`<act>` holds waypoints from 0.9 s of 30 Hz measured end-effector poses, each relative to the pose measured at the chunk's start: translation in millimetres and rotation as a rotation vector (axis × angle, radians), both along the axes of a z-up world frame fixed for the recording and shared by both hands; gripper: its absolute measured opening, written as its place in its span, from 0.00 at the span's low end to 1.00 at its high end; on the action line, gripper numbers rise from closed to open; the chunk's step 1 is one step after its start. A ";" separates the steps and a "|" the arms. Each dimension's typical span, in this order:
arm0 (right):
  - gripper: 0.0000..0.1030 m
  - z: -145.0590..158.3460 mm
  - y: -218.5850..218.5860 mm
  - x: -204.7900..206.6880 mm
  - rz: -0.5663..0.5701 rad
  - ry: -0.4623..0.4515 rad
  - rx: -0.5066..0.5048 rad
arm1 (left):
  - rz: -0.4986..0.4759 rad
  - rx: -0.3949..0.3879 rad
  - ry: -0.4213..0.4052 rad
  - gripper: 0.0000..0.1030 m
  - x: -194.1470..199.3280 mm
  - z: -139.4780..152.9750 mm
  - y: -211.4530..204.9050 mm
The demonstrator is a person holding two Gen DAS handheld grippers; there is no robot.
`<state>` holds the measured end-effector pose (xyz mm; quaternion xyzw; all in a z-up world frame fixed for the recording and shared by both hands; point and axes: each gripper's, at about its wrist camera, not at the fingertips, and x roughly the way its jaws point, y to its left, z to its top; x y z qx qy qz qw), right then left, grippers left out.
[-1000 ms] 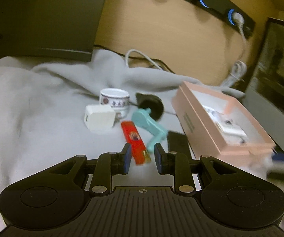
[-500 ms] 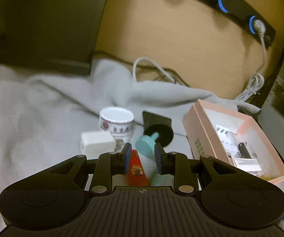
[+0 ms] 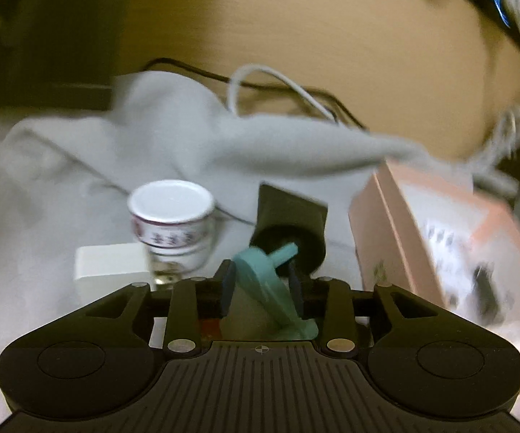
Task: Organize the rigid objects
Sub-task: 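Grasp the teal plastic part with the left gripper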
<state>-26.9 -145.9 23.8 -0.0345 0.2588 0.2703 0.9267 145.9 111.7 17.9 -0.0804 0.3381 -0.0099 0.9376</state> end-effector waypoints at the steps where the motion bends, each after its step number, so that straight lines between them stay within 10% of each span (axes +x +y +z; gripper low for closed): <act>1: 0.62 0.3 -0.2 -0.5 0.000 0.001 0.002 | -0.017 0.045 -0.011 0.41 -0.9 -2.1 -4.9; 17: 0.62 -0.9 -1.9 0.5 -0.002 -0.002 0.002 | -0.162 0.164 -0.011 0.22 -47.3 -3.0 -0.9; 27: 0.62 -1.6 1.4 -0.6 -0.032 -0.003 -0.008 | -0.088 -0.020 -0.011 0.23 -29.9 -5.6 11.9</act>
